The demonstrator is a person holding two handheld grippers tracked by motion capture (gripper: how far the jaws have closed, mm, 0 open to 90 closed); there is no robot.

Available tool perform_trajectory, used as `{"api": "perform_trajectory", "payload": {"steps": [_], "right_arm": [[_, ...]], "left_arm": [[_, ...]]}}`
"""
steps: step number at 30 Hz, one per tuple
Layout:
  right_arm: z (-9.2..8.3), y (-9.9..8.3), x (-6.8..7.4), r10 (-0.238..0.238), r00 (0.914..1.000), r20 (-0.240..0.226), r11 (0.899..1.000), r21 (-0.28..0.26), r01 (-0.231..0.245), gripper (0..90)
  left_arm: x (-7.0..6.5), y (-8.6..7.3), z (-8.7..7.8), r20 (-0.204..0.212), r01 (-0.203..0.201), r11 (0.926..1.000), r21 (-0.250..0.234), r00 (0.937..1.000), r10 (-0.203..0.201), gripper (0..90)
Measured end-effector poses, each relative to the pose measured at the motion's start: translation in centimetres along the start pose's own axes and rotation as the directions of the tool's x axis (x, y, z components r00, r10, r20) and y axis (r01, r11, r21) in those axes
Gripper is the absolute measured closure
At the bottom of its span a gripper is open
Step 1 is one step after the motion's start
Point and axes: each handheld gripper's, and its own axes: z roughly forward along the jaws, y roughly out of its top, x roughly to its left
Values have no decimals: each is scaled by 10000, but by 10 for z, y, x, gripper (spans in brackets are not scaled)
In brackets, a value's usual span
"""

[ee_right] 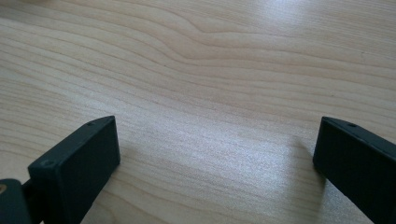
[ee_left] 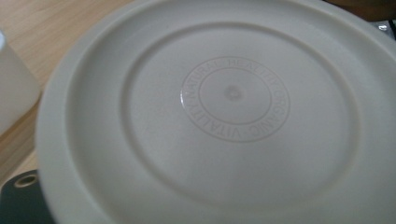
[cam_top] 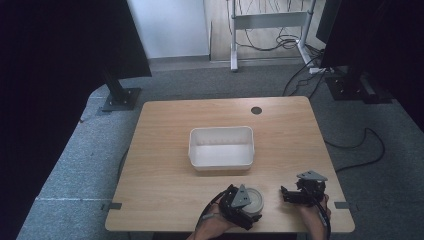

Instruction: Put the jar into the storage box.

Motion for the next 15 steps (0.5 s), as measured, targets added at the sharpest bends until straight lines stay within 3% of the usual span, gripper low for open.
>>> {"api": "perform_trajectory", "payload": {"steps": [15], "right_arm": [[0, 0, 0, 2, 10000, 1, 10000, 3, -2, 0]], "left_arm": [[18, 4, -14, -401, 156, 9997, -163, 9991, -162, 100]]}}
